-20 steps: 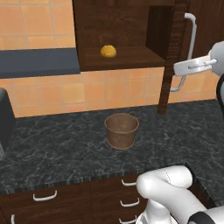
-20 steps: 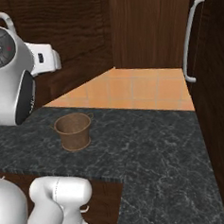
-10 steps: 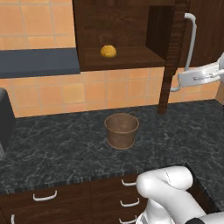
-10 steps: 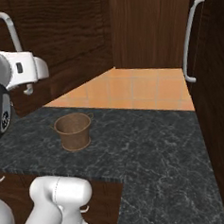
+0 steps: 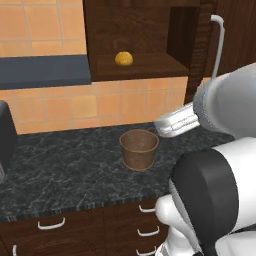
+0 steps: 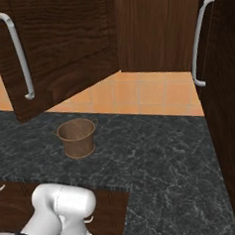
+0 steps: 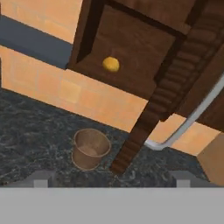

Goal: Open the cabinet, pick up the bread from the cabinet and place it in the basket. Then move the basket to the dining counter.

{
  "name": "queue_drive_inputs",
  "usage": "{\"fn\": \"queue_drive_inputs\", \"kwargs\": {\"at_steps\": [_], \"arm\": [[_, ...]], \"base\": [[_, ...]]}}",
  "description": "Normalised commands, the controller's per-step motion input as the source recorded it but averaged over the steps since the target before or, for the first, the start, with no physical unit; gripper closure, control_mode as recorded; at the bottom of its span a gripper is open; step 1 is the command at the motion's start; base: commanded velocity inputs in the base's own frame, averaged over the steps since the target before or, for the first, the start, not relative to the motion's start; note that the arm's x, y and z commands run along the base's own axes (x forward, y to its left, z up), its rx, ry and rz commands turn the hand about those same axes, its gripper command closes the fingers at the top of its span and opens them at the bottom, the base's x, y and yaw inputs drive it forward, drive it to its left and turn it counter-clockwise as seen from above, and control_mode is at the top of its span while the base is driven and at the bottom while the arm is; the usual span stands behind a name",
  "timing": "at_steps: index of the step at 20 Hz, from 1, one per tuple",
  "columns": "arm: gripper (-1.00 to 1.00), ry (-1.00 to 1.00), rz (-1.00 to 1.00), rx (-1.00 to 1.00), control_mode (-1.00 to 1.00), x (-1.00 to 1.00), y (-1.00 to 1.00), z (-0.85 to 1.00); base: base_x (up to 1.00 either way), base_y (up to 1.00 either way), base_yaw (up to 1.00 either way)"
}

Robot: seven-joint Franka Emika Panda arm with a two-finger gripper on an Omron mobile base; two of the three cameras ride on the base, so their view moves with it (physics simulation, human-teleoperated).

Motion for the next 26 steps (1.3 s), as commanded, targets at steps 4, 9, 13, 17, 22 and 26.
{"fn": "queue_drive_inputs", "kwargs": {"at_steps": [4, 9, 13, 17, 22, 26], "arm": [[-1.0, 0.38, -0.28, -0.71, -1.0, 0.42, 0.41, -0.01], [-1.0, 0.64, -0.17, -0.83, -1.0, 0.95, 0.14, -0.03], [-1.0, 0.55, -0.2, -0.61, -1.0, 0.79, -0.11, -0.12], [-1.0, 0.45, -0.28, -0.4, -1.0, 0.56, -0.51, -0.18], [-1.0, 0.36, -0.31, -0.25, -1.0, 0.2, -0.74, -0.06], [-1.0, 0.17, -0.23, -0.02, -1.0, -0.26, -1.0, 0.0]], "base": [[0.0, 0.0, 0.0], [0.0, 0.0, 0.0], [0.0, 0.0, 0.0], [0.0, 0.0, 0.0], [0.0, 0.0, 0.0], [0.0, 0.0, 0.0]]}}
